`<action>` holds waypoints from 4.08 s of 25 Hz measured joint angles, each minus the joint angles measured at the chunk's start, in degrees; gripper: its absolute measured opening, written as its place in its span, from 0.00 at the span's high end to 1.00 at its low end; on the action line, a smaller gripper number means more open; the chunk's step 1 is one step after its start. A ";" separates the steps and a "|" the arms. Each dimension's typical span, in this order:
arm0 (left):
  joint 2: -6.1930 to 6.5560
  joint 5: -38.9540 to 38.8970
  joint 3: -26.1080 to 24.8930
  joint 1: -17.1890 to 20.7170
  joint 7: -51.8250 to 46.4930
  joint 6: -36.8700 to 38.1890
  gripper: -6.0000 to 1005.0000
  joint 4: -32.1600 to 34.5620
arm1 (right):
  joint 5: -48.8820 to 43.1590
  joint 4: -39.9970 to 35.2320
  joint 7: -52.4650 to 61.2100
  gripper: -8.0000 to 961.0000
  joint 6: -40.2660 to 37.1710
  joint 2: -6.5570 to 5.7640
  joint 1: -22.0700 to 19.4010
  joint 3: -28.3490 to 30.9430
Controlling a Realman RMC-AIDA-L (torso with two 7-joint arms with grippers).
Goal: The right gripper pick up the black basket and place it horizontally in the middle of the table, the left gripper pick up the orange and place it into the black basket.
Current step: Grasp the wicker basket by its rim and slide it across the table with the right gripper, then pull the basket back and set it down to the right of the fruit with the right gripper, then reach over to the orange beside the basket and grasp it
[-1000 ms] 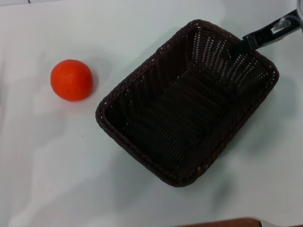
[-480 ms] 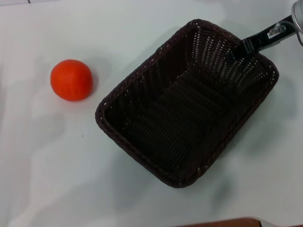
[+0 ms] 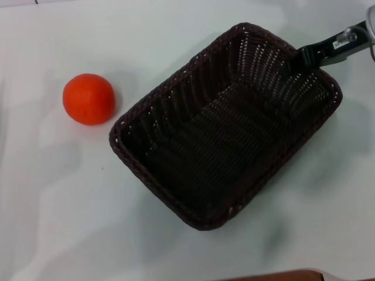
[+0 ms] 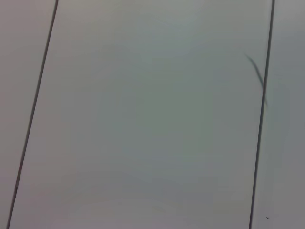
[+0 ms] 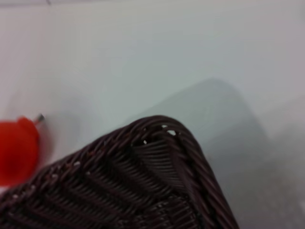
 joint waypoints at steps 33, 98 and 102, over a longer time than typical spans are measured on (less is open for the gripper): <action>0.31 0.38 12.97 -1.62 -2.60 0.71 0.09 -1.11 | 20.79 3.52 6.87 0.76 -7.32 1.65 -13.93 5.34; 2.60 0.99 46.23 -4.28 -26.64 31.26 0.65 -22.16 | 38.65 4.73 -19.45 0.14 -1.78 0.43 -20.90 23.94; 2.19 0.95 45.79 -2.72 -26.98 30.35 0.71 -24.46 | 38.67 5.15 -20.36 0.14 -2.31 0.34 -20.55 23.94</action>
